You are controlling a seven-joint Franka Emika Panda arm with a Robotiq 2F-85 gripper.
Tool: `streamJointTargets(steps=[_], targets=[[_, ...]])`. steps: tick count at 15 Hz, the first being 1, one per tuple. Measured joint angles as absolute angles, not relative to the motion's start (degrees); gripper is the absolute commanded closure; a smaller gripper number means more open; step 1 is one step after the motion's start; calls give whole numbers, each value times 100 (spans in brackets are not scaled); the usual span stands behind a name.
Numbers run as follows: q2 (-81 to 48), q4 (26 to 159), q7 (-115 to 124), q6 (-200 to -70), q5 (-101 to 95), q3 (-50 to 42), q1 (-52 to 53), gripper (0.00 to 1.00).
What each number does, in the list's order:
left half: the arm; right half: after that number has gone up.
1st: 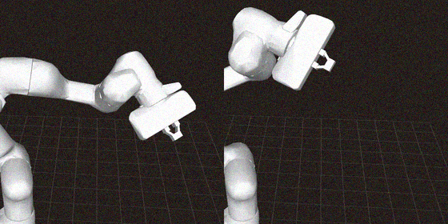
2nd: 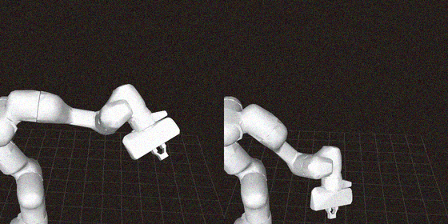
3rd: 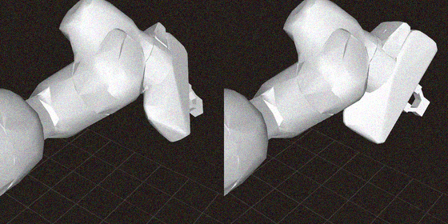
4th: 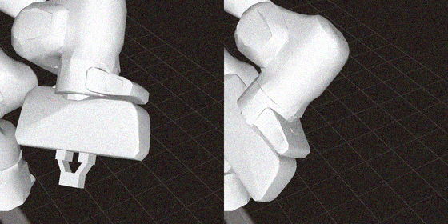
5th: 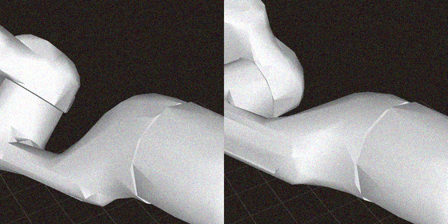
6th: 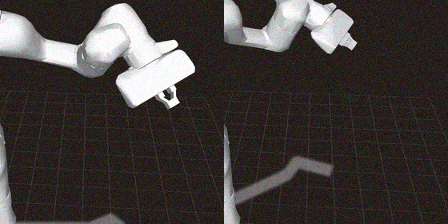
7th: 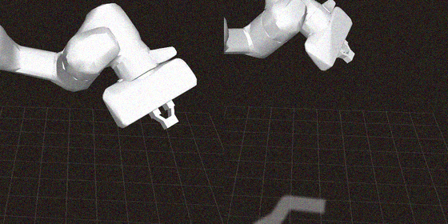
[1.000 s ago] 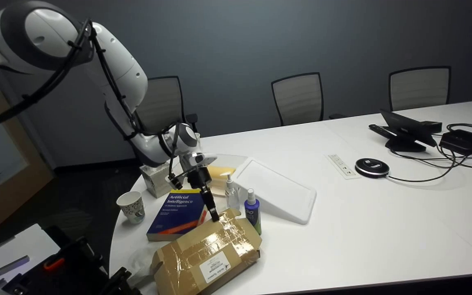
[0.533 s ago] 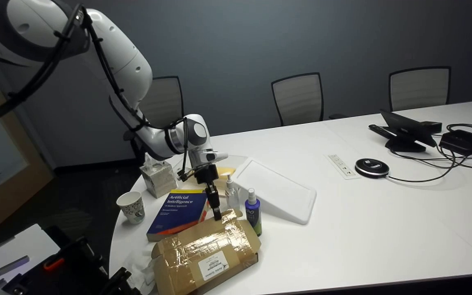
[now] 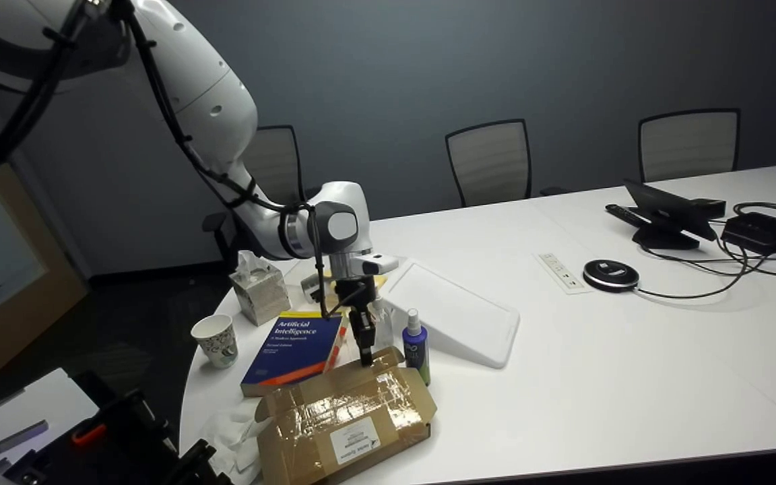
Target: Open the brown box.
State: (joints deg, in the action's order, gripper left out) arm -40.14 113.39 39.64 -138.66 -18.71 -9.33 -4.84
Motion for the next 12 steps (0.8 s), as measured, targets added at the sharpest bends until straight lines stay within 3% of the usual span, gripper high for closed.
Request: streamJointTargets(steps=[12], targets=[[-3121,11942,2922,-13972,-1075,-1197,-463,99]])
